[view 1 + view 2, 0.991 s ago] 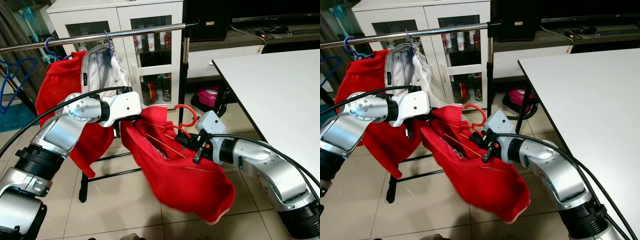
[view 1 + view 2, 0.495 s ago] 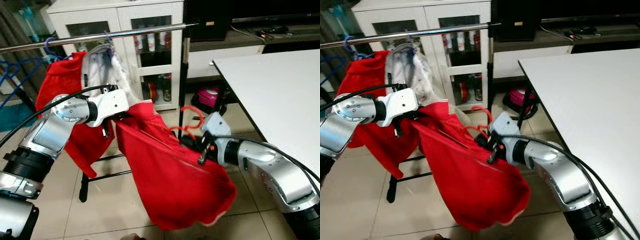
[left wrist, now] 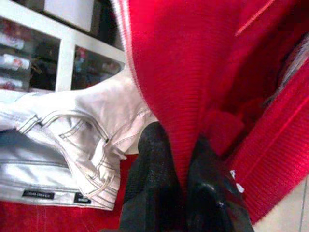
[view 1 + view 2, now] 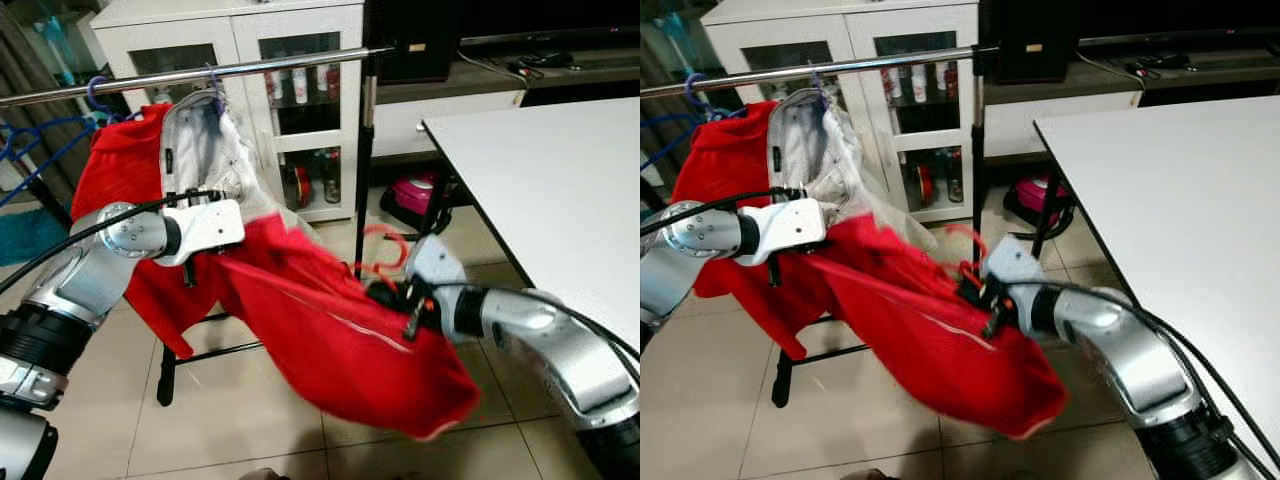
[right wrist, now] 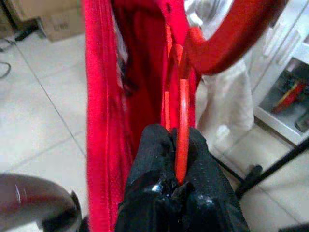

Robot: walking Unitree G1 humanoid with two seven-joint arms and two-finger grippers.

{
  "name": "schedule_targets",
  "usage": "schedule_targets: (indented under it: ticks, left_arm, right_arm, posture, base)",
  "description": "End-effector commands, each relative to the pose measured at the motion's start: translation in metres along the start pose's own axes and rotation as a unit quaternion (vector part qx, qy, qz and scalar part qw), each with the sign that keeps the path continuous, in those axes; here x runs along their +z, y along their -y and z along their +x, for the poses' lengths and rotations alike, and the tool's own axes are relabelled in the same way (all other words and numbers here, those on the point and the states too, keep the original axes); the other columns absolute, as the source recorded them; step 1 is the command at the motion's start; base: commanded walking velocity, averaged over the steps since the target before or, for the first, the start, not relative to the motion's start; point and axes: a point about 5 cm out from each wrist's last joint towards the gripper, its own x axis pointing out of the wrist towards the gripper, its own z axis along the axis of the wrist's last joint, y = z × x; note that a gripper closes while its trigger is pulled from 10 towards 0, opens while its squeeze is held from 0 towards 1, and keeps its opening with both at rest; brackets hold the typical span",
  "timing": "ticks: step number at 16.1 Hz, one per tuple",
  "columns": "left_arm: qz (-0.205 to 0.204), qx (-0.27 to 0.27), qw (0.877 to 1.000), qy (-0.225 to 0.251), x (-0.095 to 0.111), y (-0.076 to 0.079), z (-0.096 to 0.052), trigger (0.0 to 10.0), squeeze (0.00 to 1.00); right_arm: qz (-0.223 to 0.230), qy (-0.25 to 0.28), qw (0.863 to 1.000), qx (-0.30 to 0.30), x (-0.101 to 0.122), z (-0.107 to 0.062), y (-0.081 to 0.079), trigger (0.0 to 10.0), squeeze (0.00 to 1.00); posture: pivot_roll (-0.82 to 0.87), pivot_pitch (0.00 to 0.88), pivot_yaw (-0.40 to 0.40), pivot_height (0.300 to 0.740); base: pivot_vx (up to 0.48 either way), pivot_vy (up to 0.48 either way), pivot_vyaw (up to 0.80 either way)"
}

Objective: Hang hanger

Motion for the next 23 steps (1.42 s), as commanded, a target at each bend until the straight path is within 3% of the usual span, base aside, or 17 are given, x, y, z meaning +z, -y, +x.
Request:
schedule_targets:
  ticks: [1, 5, 8, 11, 12, 13, 14, 18, 23]
  left_arm:
    - [-0.005, 0.017, 1.0, 0.015, 0.006, -0.005, -0.003, 0.0, 0.0]
    - [-0.01, 0.053, 0.996, 0.065, 0.026, -0.017, -0.002, 0.0, 0.0]
    - [-0.017, 0.029, 0.997, 0.069, 0.027, -0.015, -0.004, 0.0, 0.0]
    - [-0.046, 0.025, 0.996, 0.073, 0.025, -0.014, 0.004, 0.0, 0.0]
    - [-0.056, 0.025, 0.996, 0.067, 0.024, -0.014, 0.006, 4.6, 0.0]
    - [-0.097, 0.022, 0.991, 0.087, 0.027, -0.017, 0.008, 10.0, 0.87]
    - [-0.105, 0.024, 0.99, 0.094, 0.028, -0.018, 0.008, 10.0, 1.0]
    - [-0.116, 0.028, 0.987, 0.109, 0.032, -0.022, 0.008, 10.0, 1.0]
    - [-0.082, -0.022, 0.994, 0.068, 0.025, -0.017, 0.007, 10.0, 1.0]
  right_arm:
    - [0.003, 0.023, 1.0, -0.002, 0.011, 0.0, 0.002, 10.0, 0.0]
    - [-0.008, 0.014, 0.999, 0.036, 0.01, 0.015, -0.014, 10.0, 0.0]
    - [-0.002, 0.024, 0.999, 0.027, 0.013, 0.018, -0.013, 10.0, 0.0]
    - [-0.001, 0.043, 0.999, 0.026, 0.02, 0.021, -0.013, 10.0, 0.0]
    - [-0.001, 0.049, 0.998, 0.027, 0.022, 0.022, -0.014, 10.0, 0.0]
    - [-0.001, 0.054, 0.998, 0.026, 0.024, 0.023, -0.014, 10.0, 0.0]
    - [-0.001, 0.055, 0.998, 0.025, 0.024, 0.023, -0.014, 10.0, 0.0]
    - [0.002, 0.058, 0.998, 0.023, 0.024, 0.024, -0.014, 10.0, 0.0]
    - [0.003, 0.055, 0.998, 0.024, 0.023, 0.025, -0.014, 10.0, 0.0]
  posture:
    - [-0.06, 0.0, 0.089, 0.74]
    - [-0.05, 0.0, 0.09, 0.74]
    - [-0.05, 0.0, 0.09, 0.74]
    - [-0.05, 0.0, 0.091, 0.74]
    - [-0.05, 0.0, 0.091, 0.74]
    - [-0.06, 0.0, 0.099, 0.74]
    - [-0.06, 0.0, 0.099, 0.74]
    - [-0.05, 0.0, 0.101, 0.74]
    - [-0.05, 0.0, 0.101, 0.74]
  base:
    - [0.0, 0.0, 0.0]
    - [0.0, 0.0, 0.0]
    - [0.0, 0.0, 0.0]
    - [0.0, 0.0, 0.0]
    - [0.0, 0.0, 0.0]
    - [0.0, 0.0, 0.0]
    - [0.0, 0.0, 0.0]
    - [0.0, 0.0, 0.0]
    - [0.0, 0.0, 0.0]
